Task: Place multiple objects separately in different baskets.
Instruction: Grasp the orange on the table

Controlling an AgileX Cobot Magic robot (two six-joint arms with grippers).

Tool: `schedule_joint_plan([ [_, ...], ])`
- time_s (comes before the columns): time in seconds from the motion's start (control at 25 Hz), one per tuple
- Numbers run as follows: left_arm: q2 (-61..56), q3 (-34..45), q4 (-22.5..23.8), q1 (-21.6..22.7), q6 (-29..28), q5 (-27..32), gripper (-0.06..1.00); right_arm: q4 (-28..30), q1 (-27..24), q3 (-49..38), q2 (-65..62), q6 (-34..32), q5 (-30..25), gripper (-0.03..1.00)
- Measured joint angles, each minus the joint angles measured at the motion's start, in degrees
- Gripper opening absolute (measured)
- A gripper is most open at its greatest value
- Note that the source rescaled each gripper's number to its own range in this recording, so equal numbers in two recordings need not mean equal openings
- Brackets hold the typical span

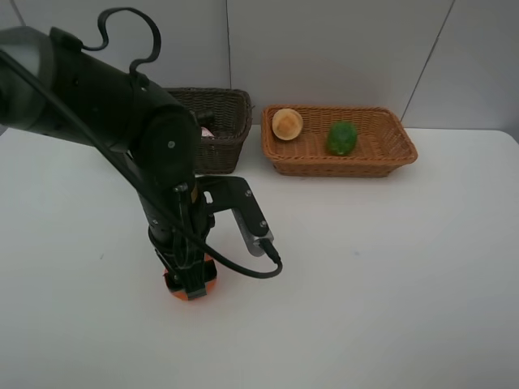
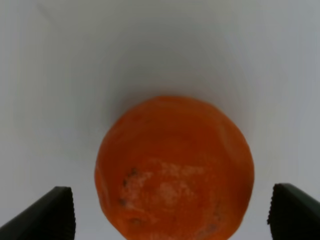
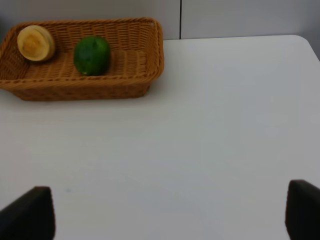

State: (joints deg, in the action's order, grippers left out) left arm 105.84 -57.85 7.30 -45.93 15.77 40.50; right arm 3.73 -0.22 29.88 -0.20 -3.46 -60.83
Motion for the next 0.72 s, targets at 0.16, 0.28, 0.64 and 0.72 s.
schedule_joint_plan([
  [0.16,0.0,1.26,0.05,-0.28,-0.02,-1.29,1.0,0.0,0.0,0.0,0.0,0.0,0.0,1.0],
  [0.28,0.0,1.32,0.06,-0.28,-0.02,-1.84,1.0,0.0,0.0,0.0,0.0,0.0,0.0,1.0],
  [0.64,2.17,1.38,0.12,-0.28,-0.06,-2.86,1.0,0.0,0.0,0.0,0.0,0.0,0.0,1.0],
  [0.72,2.77,1.38,0.34,-0.28,-0.06,-3.2,1.0,0.0,0.0,0.0,0.0,0.0,0.0,1.0],
])
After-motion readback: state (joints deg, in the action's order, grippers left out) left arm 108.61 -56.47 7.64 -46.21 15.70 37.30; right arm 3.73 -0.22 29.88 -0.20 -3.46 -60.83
